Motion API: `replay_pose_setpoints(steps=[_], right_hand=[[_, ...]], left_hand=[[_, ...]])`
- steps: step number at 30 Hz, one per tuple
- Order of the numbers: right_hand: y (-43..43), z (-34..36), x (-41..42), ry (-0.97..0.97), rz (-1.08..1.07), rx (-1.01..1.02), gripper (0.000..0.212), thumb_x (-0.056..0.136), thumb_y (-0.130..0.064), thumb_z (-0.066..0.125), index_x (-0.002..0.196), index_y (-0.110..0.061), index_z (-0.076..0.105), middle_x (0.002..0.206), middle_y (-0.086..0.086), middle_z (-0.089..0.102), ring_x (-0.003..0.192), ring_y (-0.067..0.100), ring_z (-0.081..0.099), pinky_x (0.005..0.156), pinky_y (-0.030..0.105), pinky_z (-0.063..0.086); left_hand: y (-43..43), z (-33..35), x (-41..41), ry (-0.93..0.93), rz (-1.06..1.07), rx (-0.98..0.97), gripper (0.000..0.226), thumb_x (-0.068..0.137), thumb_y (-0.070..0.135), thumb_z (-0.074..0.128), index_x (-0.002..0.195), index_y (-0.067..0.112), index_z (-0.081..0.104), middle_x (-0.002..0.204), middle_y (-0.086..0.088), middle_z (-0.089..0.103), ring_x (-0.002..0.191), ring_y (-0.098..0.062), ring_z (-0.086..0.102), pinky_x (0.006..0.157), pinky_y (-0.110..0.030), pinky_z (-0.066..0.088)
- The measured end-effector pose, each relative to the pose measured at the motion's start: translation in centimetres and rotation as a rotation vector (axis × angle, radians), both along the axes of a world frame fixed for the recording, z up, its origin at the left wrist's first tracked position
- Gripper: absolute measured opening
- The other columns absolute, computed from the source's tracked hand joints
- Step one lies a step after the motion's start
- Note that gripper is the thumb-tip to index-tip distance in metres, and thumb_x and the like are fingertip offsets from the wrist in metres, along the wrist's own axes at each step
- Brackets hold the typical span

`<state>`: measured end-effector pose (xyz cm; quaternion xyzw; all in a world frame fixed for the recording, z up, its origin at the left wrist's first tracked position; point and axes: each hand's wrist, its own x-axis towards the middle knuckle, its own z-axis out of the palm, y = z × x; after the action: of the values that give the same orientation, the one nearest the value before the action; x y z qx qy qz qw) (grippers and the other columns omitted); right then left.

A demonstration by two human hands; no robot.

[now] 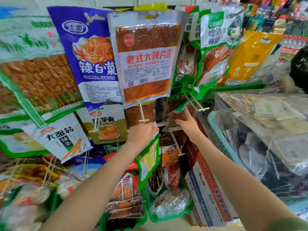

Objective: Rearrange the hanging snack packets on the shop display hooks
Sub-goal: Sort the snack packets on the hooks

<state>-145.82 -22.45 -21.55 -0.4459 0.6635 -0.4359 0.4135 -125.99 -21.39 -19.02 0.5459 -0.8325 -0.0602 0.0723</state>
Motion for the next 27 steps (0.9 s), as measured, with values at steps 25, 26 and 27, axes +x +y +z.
replay_pose_setpoints(steps=[25,26,27], right_hand=[[-8.5,-3.4,8.1,-0.180,0.168,0.196,0.075,0.094,-0.002,0.044,0.148,-0.035,0.005,0.149,0.002,0.029,0.124,0.023,0.039,0.098,0.037,0.038],[-8.5,-3.2,8.3,-0.155,0.161,0.188,0.072,0.094,-0.003,0.044,0.148,-0.032,0.007,0.147,0.002,0.032,0.122,0.023,0.041,0.095,0.036,0.038],[-8.6,-3.2,8.3,-0.132,0.148,0.187,0.070,0.093,-0.004,0.044,0.148,-0.030,0.009,0.145,0.002,0.033,0.121,0.025,0.042,0.093,0.036,0.039]], left_hand=[[-2.8,-1.8,9.1,-0.178,0.125,0.090,0.057,0.101,0.040,0.032,0.150,0.025,0.008,0.103,-0.012,0.064,0.081,-0.029,0.061,0.047,-0.027,0.031],[-3.0,-1.5,8.9,-0.171,0.129,0.089,0.058,0.100,0.040,0.033,0.150,0.021,0.010,0.104,-0.013,0.064,0.081,-0.029,0.062,0.046,-0.028,0.031],[-3.2,-1.3,8.8,-0.162,0.132,0.085,0.058,0.100,0.042,0.033,0.149,0.018,0.015,0.106,-0.014,0.063,0.083,-0.030,0.062,0.049,-0.029,0.033]])
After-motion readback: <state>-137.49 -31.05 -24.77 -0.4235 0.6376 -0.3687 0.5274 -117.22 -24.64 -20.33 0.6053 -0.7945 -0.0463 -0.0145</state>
